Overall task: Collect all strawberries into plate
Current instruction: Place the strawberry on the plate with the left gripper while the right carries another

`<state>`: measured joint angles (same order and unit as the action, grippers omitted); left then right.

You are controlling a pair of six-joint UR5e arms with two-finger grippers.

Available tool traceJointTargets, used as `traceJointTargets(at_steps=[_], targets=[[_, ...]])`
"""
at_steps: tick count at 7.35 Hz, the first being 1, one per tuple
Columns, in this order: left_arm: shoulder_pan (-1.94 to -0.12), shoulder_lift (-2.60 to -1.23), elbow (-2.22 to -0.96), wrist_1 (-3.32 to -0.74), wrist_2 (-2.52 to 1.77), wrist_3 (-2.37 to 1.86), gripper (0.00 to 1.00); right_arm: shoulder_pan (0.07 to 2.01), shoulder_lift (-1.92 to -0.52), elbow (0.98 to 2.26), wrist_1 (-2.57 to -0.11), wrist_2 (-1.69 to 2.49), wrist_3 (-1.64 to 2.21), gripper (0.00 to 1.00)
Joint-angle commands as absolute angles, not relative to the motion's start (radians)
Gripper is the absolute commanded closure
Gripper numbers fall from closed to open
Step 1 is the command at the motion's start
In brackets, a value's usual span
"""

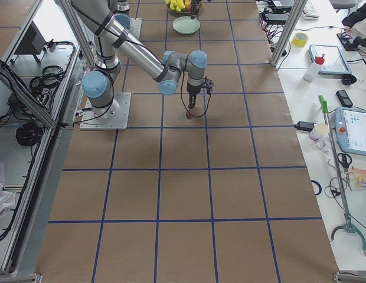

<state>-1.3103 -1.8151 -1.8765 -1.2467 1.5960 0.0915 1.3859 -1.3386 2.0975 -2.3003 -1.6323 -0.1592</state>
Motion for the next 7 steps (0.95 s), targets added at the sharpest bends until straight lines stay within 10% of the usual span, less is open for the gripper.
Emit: traceJointTargets(at_steps=[1, 5, 7], targets=[[-1.278, -1.836, -1.901, -1.238, 1.598, 0.137, 1.00, 1.568, -1.345, 1.970, -2.217, -1.623, -0.001, 0.92], [-1.278, -1.862, -1.902, -1.238, 1.658, 0.132, 1.00, 1.992, -1.187, 1.774, -2.214, -1.529, 0.601, 0.95], [-1.278, -1.862, -1.902, -1.238, 1.658, 0.126, 0.16, 2.118, -1.048, 1.656, -2.230, -1.540, 0.759, 0.96]])
